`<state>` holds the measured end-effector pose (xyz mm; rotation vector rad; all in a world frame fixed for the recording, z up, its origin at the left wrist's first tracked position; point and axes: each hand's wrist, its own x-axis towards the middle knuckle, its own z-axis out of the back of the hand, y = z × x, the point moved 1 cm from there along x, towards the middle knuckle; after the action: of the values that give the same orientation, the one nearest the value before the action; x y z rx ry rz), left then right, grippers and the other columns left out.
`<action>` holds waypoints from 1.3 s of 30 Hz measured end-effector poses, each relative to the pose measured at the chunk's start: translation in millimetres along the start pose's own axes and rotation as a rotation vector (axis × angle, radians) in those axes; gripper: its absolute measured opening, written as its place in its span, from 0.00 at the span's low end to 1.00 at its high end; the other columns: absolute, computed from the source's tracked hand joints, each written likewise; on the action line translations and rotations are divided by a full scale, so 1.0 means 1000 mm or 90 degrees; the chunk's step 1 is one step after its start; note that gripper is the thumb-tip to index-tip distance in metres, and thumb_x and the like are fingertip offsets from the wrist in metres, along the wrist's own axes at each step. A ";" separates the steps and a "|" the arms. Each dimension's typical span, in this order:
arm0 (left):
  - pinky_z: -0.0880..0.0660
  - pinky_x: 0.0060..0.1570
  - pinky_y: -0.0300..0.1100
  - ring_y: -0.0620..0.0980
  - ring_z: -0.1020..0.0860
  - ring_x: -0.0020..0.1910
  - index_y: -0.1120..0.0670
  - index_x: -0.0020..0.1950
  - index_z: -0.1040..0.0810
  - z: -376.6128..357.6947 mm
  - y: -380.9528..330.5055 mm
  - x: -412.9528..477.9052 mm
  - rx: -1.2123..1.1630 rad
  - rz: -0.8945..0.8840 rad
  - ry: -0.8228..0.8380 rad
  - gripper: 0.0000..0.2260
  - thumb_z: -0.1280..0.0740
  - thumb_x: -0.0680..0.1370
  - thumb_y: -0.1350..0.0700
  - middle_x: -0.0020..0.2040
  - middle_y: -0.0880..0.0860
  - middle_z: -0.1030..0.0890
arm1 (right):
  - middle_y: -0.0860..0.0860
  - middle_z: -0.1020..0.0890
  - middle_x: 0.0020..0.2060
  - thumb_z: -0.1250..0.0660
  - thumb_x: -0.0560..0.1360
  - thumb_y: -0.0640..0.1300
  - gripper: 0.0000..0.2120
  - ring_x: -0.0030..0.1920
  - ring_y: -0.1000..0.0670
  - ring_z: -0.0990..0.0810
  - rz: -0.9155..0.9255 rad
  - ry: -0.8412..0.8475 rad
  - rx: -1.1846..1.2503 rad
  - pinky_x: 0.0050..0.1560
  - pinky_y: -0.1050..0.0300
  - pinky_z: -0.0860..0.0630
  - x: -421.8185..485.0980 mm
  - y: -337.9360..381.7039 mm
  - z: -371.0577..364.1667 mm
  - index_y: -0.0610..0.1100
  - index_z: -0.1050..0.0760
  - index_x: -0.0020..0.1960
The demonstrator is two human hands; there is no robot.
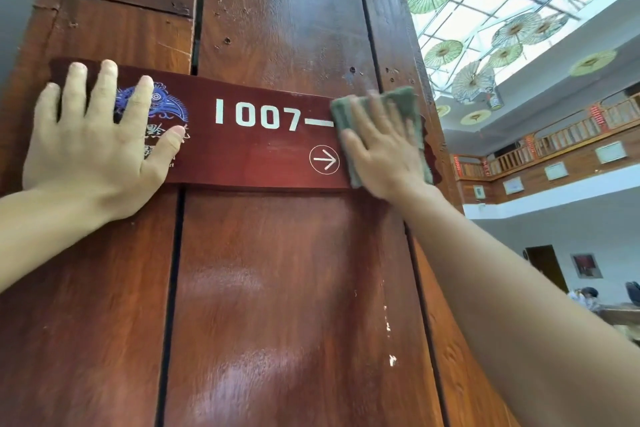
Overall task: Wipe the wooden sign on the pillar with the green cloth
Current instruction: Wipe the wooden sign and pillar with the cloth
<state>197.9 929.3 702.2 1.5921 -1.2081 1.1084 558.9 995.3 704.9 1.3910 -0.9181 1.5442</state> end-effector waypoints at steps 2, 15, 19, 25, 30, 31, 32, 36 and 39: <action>0.44 0.72 0.69 0.70 0.41 0.76 0.54 0.79 0.39 0.003 -0.004 -0.001 0.015 0.000 -0.006 0.35 0.51 0.80 0.33 0.78 0.66 0.37 | 0.49 0.59 0.83 0.56 0.83 0.63 0.31 0.82 0.43 0.62 -0.183 0.030 0.030 0.79 0.40 0.64 0.011 -0.015 0.005 0.59 0.58 0.83; 0.45 0.74 0.66 0.70 0.42 0.78 0.56 0.80 0.38 0.030 -0.018 -0.005 0.037 0.022 0.076 0.36 0.52 0.79 0.34 0.79 0.67 0.38 | 0.49 0.62 0.83 0.58 0.83 0.62 0.30 0.81 0.41 0.66 -0.245 0.045 0.070 0.78 0.37 0.66 0.002 0.038 -0.003 0.58 0.61 0.82; 0.48 0.76 0.63 0.67 0.45 0.80 0.54 0.82 0.42 0.037 -0.019 -0.004 0.038 0.022 0.128 0.38 0.55 0.78 0.33 0.81 0.65 0.42 | 0.54 0.57 0.83 0.58 0.80 0.65 0.31 0.81 0.46 0.64 0.134 0.030 0.045 0.77 0.43 0.68 -0.032 0.097 -0.022 0.62 0.58 0.81; 0.52 0.78 0.59 0.65 0.50 0.82 0.52 0.83 0.46 0.043 -0.013 -0.005 0.037 0.001 0.184 0.39 0.60 0.78 0.31 0.83 0.62 0.46 | 0.57 0.59 0.82 0.56 0.80 0.68 0.30 0.80 0.38 0.65 -0.216 0.055 0.078 0.72 0.25 0.69 0.005 0.012 0.003 0.67 0.58 0.80; 0.52 0.79 0.60 0.65 0.50 0.82 0.53 0.84 0.47 0.050 -0.018 -0.006 0.062 0.004 0.196 0.36 0.57 0.80 0.34 0.83 0.63 0.47 | 0.60 0.60 0.82 0.60 0.75 0.75 0.33 0.79 0.33 0.68 -0.103 0.023 0.102 0.67 0.22 0.73 -0.003 0.083 -0.013 0.71 0.59 0.78; 0.52 0.79 0.60 0.65 0.51 0.82 0.53 0.84 0.48 0.051 -0.018 -0.006 0.062 0.002 0.203 0.37 0.58 0.79 0.34 0.83 0.63 0.48 | 0.61 0.58 0.82 0.61 0.75 0.76 0.32 0.79 0.34 0.68 0.002 0.018 0.095 0.67 0.24 0.73 -0.015 0.103 -0.018 0.72 0.59 0.77; 0.53 0.79 0.60 0.65 0.51 0.82 0.52 0.84 0.48 0.052 -0.017 -0.006 0.060 0.000 0.208 0.37 0.58 0.79 0.34 0.83 0.63 0.48 | 0.62 0.56 0.82 0.63 0.76 0.75 0.30 0.80 0.36 0.66 0.101 0.019 0.082 0.68 0.25 0.73 -0.027 0.114 -0.021 0.73 0.58 0.77; 0.55 0.80 0.59 0.64 0.55 0.83 0.51 0.84 0.52 0.054 -0.014 -0.006 0.049 -0.006 0.231 0.40 0.63 0.77 0.32 0.84 0.61 0.52 | 0.61 0.54 0.82 0.57 0.81 0.67 0.25 0.81 0.39 0.62 0.177 0.002 0.005 0.74 0.26 0.63 -0.024 0.075 -0.010 0.74 0.55 0.77; 0.57 0.80 0.58 0.63 0.57 0.83 0.50 0.84 0.55 0.056 -0.013 -0.005 0.050 -0.012 0.250 0.40 0.64 0.76 0.31 0.84 0.61 0.54 | 0.50 0.61 0.83 0.57 0.81 0.67 0.27 0.80 0.34 0.64 -0.177 0.011 0.077 0.73 0.24 0.64 0.004 0.045 -0.001 0.70 0.59 0.79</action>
<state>218.4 880.3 680.9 1.3555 -0.8956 1.3932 516.3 979.5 709.3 1.5173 -0.6002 1.4152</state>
